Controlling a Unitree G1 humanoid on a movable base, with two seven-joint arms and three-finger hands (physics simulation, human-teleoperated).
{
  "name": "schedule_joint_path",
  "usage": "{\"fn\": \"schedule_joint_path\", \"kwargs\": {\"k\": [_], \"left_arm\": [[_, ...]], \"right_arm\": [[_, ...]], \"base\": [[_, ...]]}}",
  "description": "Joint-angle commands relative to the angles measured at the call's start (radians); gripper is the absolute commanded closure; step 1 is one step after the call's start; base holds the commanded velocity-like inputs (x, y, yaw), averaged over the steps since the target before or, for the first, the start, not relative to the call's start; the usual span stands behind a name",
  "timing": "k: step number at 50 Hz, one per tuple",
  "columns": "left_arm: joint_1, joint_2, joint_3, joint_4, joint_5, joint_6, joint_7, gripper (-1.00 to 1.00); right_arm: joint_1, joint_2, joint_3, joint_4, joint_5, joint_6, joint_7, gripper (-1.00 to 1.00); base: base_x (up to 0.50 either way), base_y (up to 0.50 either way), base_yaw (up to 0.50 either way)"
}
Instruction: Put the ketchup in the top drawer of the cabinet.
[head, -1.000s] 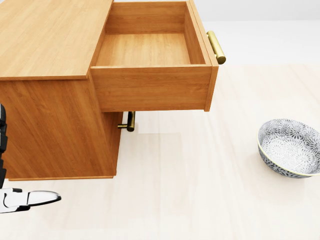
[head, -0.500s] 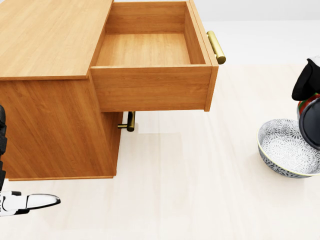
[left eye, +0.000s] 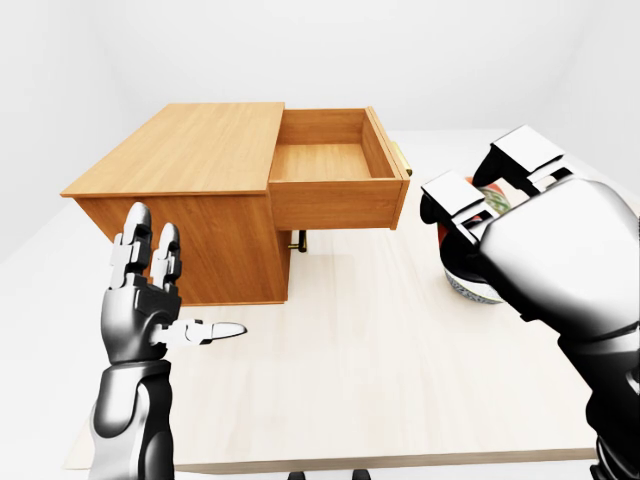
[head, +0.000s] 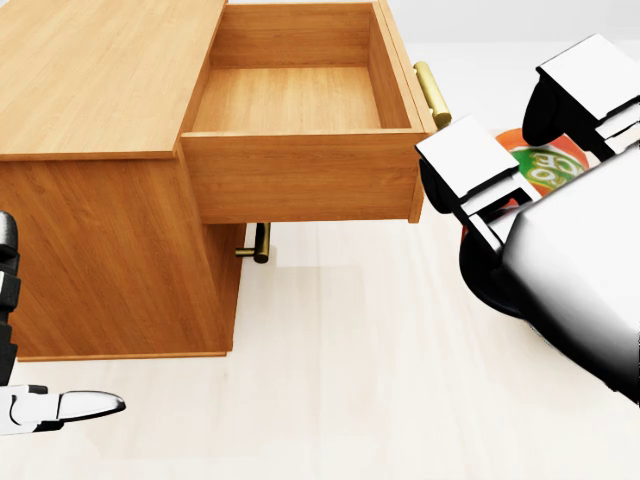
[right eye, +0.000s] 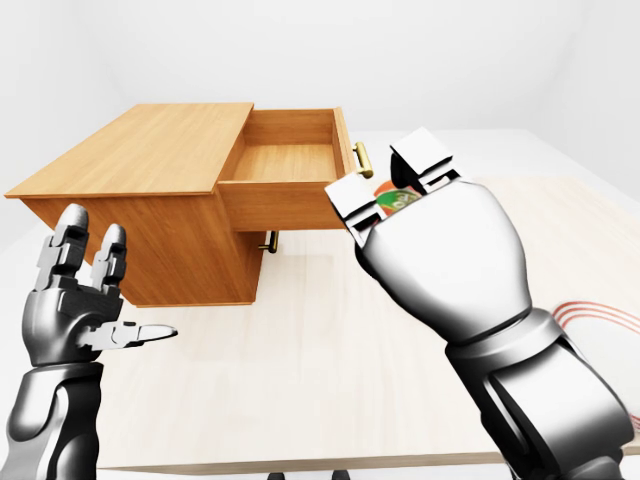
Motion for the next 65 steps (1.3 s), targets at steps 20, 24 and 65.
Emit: {"fn": "schedule_joint_path", "kwargs": {"k": [20, 24, 65], "left_arm": [[0.011, -0.004, -0.003, 0.003, 0.005, 0.000, -0.006, -1.00], [0.010, -0.004, 0.002, -0.005, 0.001, 0.000, -0.005, -1.00], [0.001, 0.005, 0.011, 0.041, -0.007, 0.000, 0.001, -1.00]], "right_arm": [[-0.282, -0.122, 0.096, 0.128, 0.092, 0.000, 0.000, 1.00], [-0.366, -0.137, 0.109, 0.201, 0.128, 0.000, 0.000, 1.00], [-1.291, 0.182, -0.023, 1.876, 0.390, 0.000, 0.000, 1.00]], "base": [[0.00, 0.00, 0.00], [0.00, 0.00, 0.00], [0.00, 0.00, 0.00]]}}
